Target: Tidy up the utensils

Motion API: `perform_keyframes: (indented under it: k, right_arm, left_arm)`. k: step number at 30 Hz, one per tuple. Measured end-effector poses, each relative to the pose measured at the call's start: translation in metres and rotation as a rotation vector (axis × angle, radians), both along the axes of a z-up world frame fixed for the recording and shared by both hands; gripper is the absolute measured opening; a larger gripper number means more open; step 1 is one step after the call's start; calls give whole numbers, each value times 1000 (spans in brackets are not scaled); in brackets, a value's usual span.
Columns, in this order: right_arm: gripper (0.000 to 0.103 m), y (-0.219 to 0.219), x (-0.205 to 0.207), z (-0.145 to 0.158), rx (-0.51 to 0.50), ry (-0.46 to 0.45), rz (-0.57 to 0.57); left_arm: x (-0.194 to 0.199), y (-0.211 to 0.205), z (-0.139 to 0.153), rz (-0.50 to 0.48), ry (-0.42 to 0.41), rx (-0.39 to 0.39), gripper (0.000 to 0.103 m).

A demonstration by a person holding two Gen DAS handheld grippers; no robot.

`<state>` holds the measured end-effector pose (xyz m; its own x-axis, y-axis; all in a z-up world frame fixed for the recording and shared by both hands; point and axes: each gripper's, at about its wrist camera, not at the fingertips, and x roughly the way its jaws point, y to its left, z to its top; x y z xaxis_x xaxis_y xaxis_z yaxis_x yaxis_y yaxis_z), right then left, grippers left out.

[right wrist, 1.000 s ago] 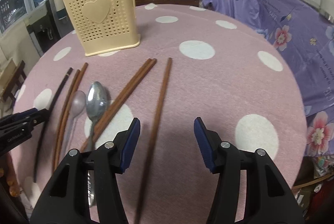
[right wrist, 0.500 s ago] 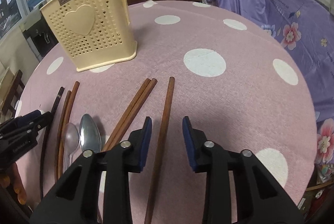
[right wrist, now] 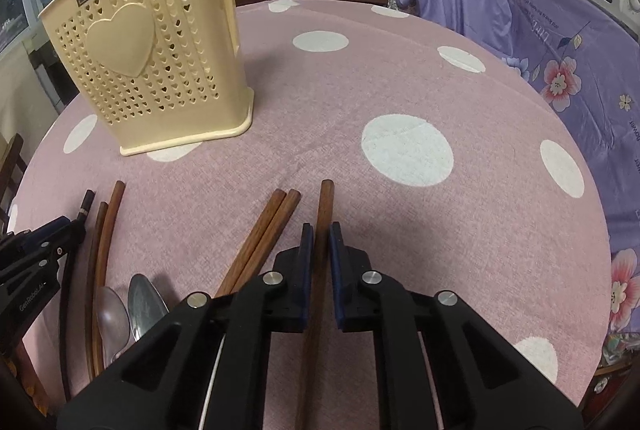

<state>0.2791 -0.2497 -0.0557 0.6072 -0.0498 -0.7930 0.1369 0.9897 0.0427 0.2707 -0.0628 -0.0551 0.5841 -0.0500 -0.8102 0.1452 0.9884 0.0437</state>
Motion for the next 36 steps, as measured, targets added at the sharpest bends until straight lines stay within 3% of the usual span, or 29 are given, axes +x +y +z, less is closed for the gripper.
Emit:
perform_keyframes:
  k: [4,14,23,30,36]
  right_arm:
    - [9,-1,1,-1,4,-8,4]
    - [9,2,3,-2,-15,-7,9]
    - [8,-6,1,0,34,-16,2]
    - [8,-12,-13,24,73,-119,13]
    - [8,-20,-32,67,73,-257,29]
  left_arm:
    - [0,-3,0,0,-11,11,10]
    - [0,-5,0,2,-18,20,9]
    - [1,-4,0,3,-22,2,9]
    - [-1,5,12,12,-40,-50,9]
    - [-12,14,49,8,-125,-107,8]
